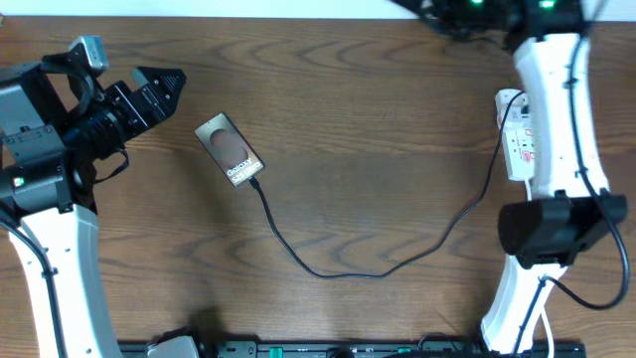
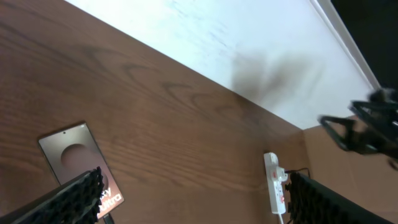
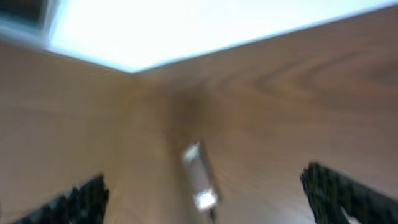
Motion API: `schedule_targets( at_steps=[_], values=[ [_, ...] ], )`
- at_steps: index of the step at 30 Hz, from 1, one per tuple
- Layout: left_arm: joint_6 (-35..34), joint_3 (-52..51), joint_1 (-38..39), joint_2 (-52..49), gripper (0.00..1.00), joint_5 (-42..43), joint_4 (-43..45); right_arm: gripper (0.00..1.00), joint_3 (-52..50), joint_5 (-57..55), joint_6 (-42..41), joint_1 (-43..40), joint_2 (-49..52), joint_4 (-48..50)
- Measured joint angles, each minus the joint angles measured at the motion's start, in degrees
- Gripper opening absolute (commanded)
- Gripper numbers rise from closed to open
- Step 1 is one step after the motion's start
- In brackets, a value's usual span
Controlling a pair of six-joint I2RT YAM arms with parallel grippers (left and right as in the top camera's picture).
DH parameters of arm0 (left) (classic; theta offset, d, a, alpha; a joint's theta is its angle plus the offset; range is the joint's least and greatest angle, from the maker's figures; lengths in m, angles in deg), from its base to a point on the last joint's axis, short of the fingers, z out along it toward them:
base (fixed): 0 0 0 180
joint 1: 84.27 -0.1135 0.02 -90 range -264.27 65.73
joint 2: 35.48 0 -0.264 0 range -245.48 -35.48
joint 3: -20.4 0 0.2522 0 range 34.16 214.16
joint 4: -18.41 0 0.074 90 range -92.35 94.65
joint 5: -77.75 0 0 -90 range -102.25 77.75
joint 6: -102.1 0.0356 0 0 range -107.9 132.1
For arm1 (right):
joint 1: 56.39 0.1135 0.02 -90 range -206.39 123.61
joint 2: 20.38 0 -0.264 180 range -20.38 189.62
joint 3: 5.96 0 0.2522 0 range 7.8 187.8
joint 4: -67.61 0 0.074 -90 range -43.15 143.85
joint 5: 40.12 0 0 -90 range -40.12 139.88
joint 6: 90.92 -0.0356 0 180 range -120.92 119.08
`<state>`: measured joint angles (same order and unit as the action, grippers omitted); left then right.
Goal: Plug charger to phone and switch on socket
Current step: 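Move the right gripper to the white charger on the power strip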
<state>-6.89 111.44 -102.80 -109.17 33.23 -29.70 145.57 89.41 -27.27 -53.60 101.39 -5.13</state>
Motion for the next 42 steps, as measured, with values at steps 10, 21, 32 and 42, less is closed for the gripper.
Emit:
schedule_targets(
  at_steps=[10, 21, 32, 42],
  values=[
    [0.00, 0.00, 0.00, -2.97, 0.93, -0.04, -0.15, 0.99, 5.11, -6.82, 9.66, -18.95, -3.21, -14.51],
    [0.00, 0.00, 0.00, -5.51, 0.93, -0.31, -0.15, 0.99, 5.09, -1.97, 28.79, -37.86, -3.23, -25.03],
    [0.00, 0.00, 0.00, -5.68, 0.93, -0.44, -0.15, 0.99, -9.73, -2.10, 39.56, -40.19, -3.85, -16.52],
    [0.00, 0.00, 0.00, -5.68, 0.92, -0.44, -0.13, 0.99, -20.98, -0.79, 43.28, -39.82, -0.39, -11.98]
  ],
)
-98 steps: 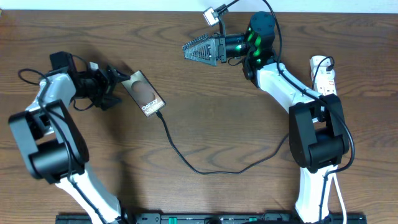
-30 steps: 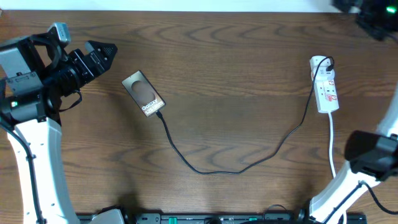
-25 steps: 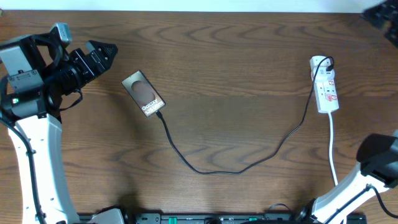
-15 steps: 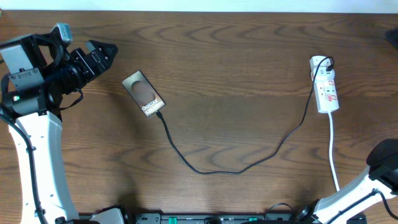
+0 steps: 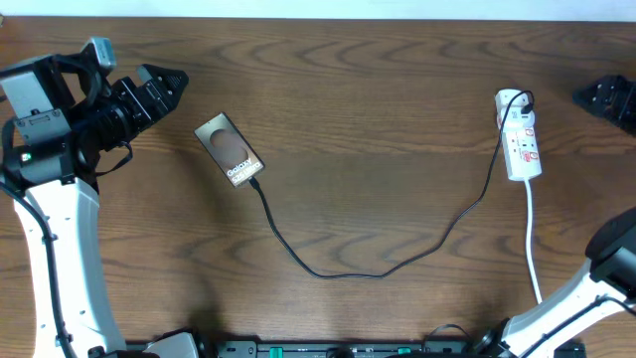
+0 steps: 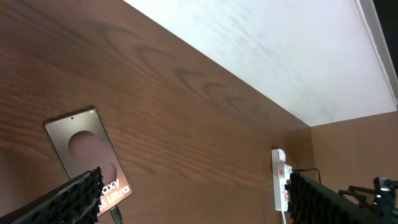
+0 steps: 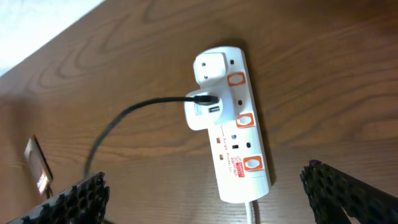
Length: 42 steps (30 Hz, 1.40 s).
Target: Plug charger to phone and switch on socket
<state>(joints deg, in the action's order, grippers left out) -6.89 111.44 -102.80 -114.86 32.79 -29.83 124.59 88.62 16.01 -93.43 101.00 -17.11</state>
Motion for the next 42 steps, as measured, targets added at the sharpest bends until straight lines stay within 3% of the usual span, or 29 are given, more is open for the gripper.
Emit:
schedule_targets(
  at_steps=[10, 42],
  values=[
    [0.00, 0.00, 0.00, 0.00, 0.93, 0.02, -0.02, 0.99, -0.66, 0.72, 2.78, 4.63, 11.23, 0.04],
    [0.00, 0.00, 0.00, 0.00, 0.92, 0.00, -0.90, 0.99, -0.87, -2.75, 4.42, 8.66, 13.94, 2.32]
  ],
)
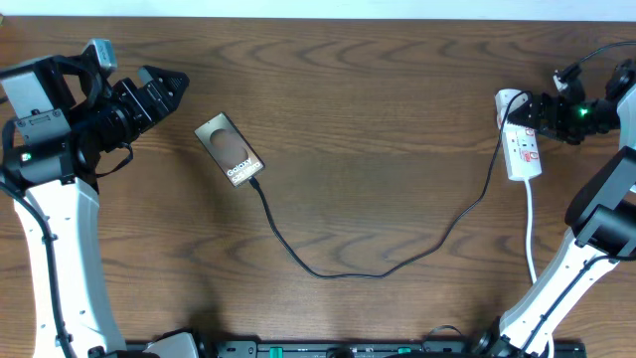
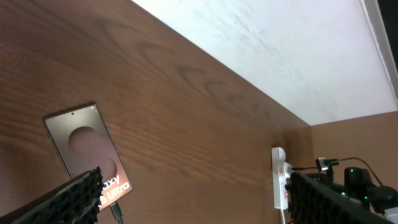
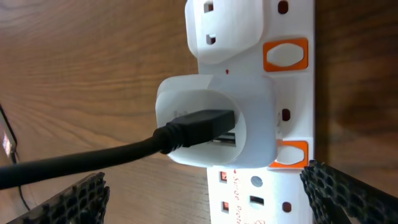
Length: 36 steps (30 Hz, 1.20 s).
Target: Plug charger to phone and switch on socket
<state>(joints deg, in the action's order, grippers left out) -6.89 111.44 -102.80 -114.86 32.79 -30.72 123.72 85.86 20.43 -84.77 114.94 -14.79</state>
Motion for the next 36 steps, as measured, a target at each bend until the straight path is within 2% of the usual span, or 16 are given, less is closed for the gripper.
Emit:
schedule_targets(
  at_steps=[36],
  values=[
    [0.00, 0.00, 0.00, 0.00, 0.93, 0.00, 0.00, 0.99, 0.00, -0.70, -5.86, 2.45, 0.00, 2.75]
  ],
)
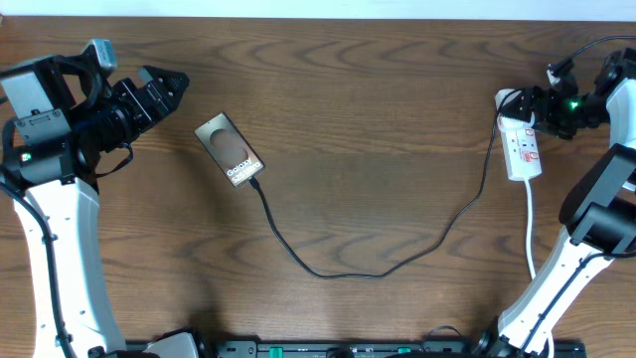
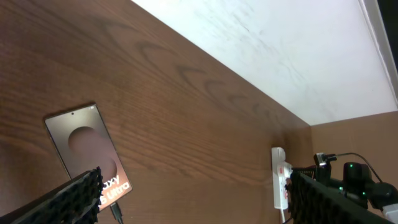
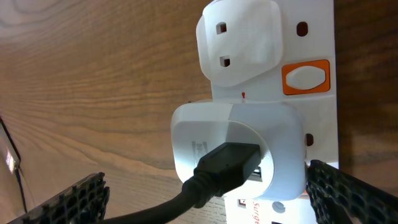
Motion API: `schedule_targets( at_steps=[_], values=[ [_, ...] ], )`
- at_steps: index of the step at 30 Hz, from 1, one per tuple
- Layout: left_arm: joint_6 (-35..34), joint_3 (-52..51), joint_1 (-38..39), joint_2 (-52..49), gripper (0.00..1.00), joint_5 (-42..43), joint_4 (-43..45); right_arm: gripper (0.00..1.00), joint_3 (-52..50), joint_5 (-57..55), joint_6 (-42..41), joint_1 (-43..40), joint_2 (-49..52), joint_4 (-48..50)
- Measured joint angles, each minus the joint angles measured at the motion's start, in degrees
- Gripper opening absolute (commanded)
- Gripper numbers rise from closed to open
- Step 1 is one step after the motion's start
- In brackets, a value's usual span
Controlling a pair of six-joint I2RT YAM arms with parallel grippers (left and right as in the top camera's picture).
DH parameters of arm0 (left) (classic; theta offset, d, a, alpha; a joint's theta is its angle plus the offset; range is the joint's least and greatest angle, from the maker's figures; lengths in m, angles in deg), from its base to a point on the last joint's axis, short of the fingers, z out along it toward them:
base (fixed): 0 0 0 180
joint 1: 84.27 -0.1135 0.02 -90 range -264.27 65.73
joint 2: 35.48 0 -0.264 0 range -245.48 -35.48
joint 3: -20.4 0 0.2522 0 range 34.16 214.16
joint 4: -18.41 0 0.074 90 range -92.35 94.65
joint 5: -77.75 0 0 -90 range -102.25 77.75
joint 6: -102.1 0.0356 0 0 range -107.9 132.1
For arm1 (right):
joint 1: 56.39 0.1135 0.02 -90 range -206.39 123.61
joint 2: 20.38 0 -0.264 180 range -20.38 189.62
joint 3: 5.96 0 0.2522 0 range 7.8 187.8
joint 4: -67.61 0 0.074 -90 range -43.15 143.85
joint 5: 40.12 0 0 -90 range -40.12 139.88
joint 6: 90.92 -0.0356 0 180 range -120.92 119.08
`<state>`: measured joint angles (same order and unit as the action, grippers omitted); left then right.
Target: Plug charger to phone and switch on socket
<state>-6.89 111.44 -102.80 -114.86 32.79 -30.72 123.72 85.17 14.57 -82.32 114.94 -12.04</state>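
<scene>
A brown phone lies face down at the table's left, also in the left wrist view. A black cable runs from its lower end to a white charger sitting in the white power strip at the right. The strip has orange switches. My right gripper hovers open just over the strip's far end, its fingers on either side of the charger. My left gripper is open, up and left of the phone, touching nothing.
The strip's white lead trails toward the table's near edge on the right. The black cable loops through the middle of the wooden table. A pale wall borders the far edge.
My right gripper has shifted slightly toward the strip's far end; the top socket and top orange switch now show fully in its view. The left arm, phone and cable have not moved.
At first my right arm reached across the strip, gripper beyond the table's far edge. Then the gripper stood off at the right edge, clear of the strip. Later it was close over the strip by the charger, and it stays there now. The left gripper stayed open near the phone.
</scene>
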Motion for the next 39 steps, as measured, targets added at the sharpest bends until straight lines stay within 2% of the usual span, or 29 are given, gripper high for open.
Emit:
schedule_targets(
  at_steps=[12, 39],
  values=[
    [0.00, 0.00, 0.00, 0.00, 0.93, 0.00, -0.02, 0.99, 0.00, -1.77, -4.83, 0.61, 0.00, 0.13],
    [0.00, 0.00, 0.00, 0.00, 0.93, 0.00, -0.17, 0.99, -0.81, -1.75, -6.29, 0.72, 0.00, 1.09]
  ],
)
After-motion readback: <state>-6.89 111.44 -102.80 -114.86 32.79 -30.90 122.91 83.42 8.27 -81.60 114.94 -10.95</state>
